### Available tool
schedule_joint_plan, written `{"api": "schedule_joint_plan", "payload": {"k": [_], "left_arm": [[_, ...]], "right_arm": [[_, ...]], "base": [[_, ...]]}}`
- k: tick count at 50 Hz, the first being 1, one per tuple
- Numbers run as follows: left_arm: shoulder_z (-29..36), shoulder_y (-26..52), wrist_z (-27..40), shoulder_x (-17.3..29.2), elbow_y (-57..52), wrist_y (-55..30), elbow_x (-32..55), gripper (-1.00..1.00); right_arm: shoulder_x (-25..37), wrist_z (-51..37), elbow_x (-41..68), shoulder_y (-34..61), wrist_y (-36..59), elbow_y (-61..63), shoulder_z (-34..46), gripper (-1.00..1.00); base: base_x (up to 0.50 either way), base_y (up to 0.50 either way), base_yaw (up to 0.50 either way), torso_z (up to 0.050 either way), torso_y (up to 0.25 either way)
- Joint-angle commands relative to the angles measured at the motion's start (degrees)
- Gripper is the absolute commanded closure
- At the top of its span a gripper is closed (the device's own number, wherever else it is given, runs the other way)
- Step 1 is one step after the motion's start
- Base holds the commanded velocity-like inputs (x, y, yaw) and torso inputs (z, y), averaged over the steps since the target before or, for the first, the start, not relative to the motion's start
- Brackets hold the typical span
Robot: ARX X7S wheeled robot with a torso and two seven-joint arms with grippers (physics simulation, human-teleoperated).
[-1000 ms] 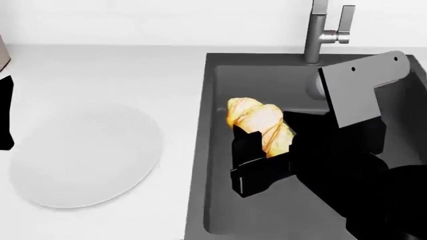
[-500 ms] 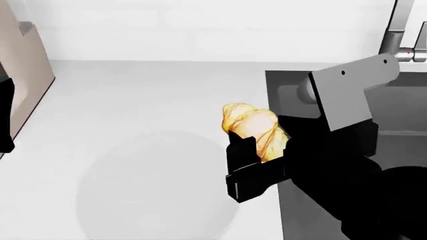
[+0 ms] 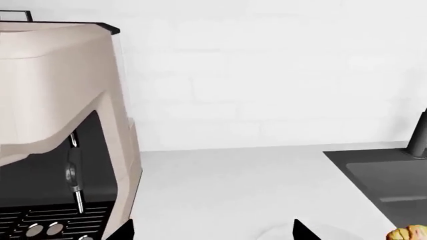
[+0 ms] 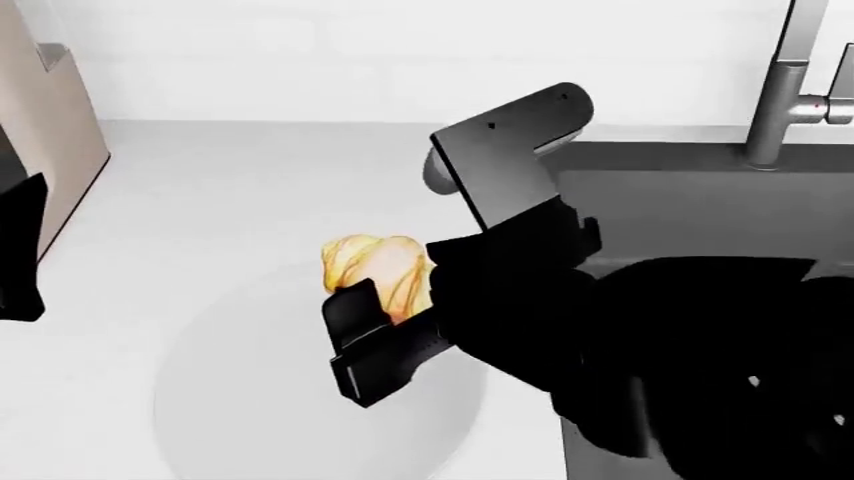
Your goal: Place the pastries on the plates.
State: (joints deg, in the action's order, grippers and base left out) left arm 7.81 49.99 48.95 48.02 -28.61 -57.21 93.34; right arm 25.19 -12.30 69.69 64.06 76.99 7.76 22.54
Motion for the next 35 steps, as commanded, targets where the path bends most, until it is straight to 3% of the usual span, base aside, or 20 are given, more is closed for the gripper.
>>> {"api": "schedule_joint_plan", "payload": {"k": [1, 12, 29, 30, 35], "left_arm": [[-0.25, -0.67, -1.55, -0.89, -0.74, -0.11, -0.49, -1.0], [-2.26, -4.17, -2.83, 1.13, -1.62, 1.12, -0.73, -1.0], [-1.37, -3.41, -2.37, 1.09, -1.7, 0.88, -0.64, -1.0], [-1.26, -2.99, -2.21, 1.08, -1.67, 0.76, -0.39, -1.0], [-2.05, -3.61, -2.16, 0.88, -1.4, 1.65, 2.0, -1.0]], "right_arm": [[-6.04, 7.29, -6.97, 3.01, -2.42, -6.58, 8.46, 1.0], [-9.58, 10.14, -9.61, 2.04, -5.3, -11.74, 13.09, 1.0], [-8.0, 8.43, -9.28, -0.06, -5.43, -10.32, 13.45, 1.0], [-8.03, 8.45, -8.75, 0.11, -5.82, -9.99, 12.6, -1.0], [-7.84, 7.83, -8.02, 1.38, -5.65, -9.38, 11.55, -1.0]], "base": [[0.0, 0.0, 0.0, 0.0, 0.0], [0.0, 0.0, 0.0, 0.0, 0.0], [0.0, 0.0, 0.0, 0.0, 0.0], [0.0, 0.0, 0.0, 0.0, 0.0], [0.0, 0.0, 0.0, 0.0, 0.0]]}}
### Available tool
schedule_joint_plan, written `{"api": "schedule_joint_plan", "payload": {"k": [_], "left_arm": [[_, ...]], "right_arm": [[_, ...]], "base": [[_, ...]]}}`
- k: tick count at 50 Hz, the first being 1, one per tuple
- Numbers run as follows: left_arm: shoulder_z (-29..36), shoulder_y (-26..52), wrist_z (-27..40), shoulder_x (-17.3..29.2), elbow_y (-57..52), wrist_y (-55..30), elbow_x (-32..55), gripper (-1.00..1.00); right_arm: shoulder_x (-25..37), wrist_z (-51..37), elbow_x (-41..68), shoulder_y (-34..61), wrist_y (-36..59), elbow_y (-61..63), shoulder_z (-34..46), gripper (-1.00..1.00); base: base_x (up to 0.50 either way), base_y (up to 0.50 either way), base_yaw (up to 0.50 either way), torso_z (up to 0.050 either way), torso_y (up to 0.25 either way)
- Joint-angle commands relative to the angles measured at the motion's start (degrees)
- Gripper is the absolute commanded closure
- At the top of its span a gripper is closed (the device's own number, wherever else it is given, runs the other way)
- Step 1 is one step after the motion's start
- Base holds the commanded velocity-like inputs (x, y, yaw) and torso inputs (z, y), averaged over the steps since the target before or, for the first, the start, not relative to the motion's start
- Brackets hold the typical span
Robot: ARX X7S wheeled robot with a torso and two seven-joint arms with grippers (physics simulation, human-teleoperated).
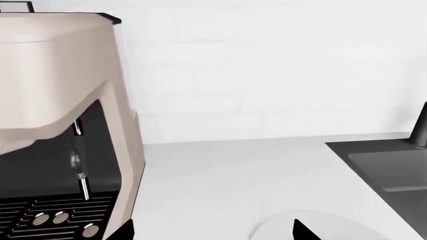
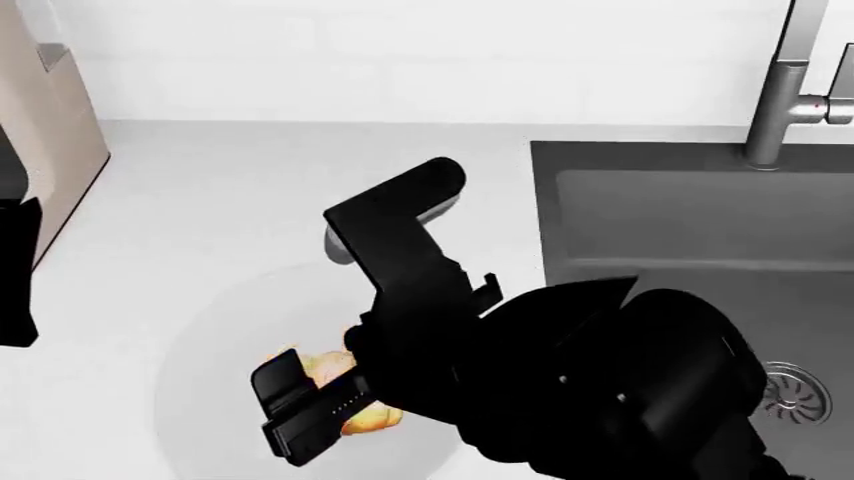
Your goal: Place the pastries on the plates.
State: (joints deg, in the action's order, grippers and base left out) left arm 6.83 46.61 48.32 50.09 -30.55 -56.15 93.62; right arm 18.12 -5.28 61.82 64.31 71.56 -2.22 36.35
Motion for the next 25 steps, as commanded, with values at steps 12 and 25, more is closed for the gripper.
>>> {"api": "schedule_joint_plan", "payload": {"k": [12, 25], "left_arm": [[-0.81, -1.13, -3.01, -1.44, 0.74, 1.09, -0.5, -1.0], [-0.9, -0.75, -2.91, -1.47, 0.81, 1.55, -0.36, -1.0]], "right_arm": [[0.82, -2.36, 2.7, 5.75, 0.42, 3.8, -7.35, -1.0], [7.34, -11.37, 7.46, 7.12, 0.79, 11.42, -17.87, -1.0]], "base": [[0.0, 0.0, 0.0, 0.0, 0.0], [0.0, 0.0, 0.0, 0.0, 0.0]]}}
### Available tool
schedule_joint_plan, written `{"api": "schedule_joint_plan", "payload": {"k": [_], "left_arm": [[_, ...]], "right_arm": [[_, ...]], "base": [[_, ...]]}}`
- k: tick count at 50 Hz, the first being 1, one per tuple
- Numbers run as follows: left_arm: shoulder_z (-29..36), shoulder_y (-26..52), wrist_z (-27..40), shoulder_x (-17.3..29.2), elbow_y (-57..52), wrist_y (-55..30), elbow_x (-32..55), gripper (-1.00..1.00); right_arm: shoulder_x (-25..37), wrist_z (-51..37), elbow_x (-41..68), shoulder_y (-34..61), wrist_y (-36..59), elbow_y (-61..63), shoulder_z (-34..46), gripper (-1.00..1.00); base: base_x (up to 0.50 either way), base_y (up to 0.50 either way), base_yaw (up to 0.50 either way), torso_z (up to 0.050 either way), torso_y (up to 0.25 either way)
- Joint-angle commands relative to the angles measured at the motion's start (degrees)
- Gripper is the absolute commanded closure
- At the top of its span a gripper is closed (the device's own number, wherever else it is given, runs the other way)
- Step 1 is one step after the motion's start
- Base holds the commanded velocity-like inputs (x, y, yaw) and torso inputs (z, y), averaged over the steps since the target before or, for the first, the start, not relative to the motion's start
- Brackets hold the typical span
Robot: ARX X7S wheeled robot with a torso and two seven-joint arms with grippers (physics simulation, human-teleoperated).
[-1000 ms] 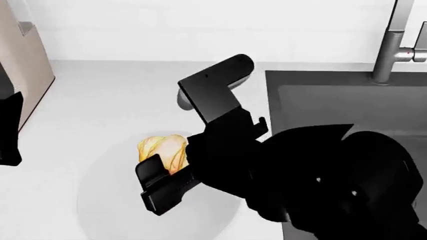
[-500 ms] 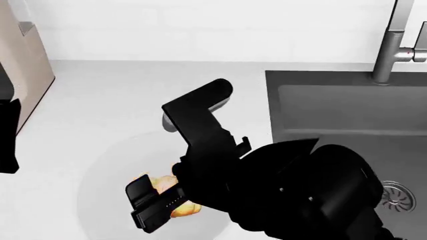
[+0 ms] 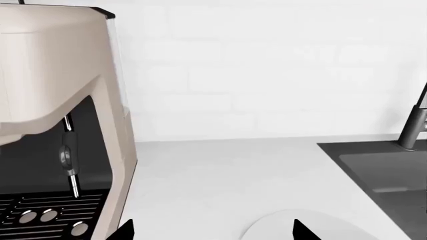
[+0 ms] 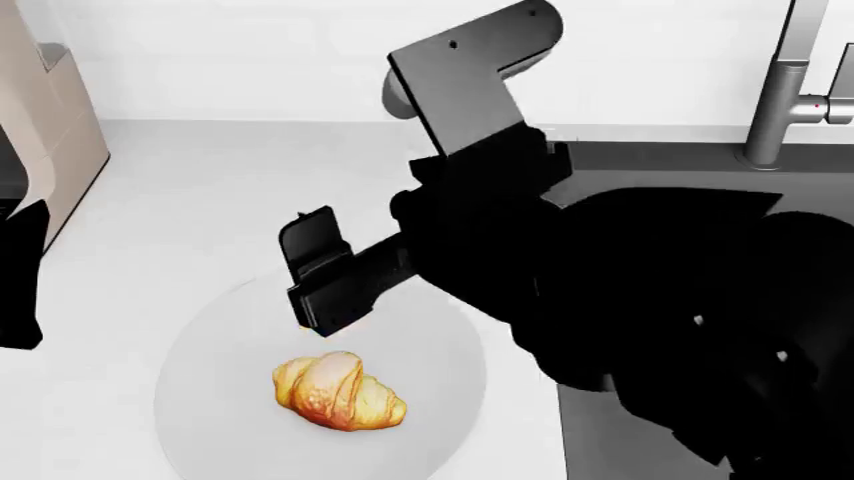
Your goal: Place the pastries on the plates.
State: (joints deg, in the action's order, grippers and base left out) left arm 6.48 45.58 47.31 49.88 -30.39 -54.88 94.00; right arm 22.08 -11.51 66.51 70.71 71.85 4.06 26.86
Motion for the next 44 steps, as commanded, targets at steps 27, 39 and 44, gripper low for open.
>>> {"api": "schedule_joint_plan", "payload": {"k": [27, 39, 44], "left_arm": [[12.05, 36.42, 2.36, -12.09, 19.92, -9.83, 0.38, -1.0], [15.52, 52.03, -1.22, -17.44, 30.16, -12.46, -3.06, -1.0], [15.92, 55.0, -0.27, -18.03, 31.29, -13.73, -1.85, -1.0]], "right_arm": [[7.3, -15.31, 11.5, 12.55, 3.89, 4.44, -17.0, -1.0], [6.33, -10.04, 4.88, 25.74, 2.58, -5.75, -12.46, -1.0], [6.07, -9.1, 4.07, 29.4, 2.6, -7.09, -11.62, -1.0]], "base": [[0.0, 0.0, 0.0, 0.0, 0.0], [0.0, 0.0, 0.0, 0.0, 0.0], [0.0, 0.0, 0.0, 0.0, 0.0]]}}
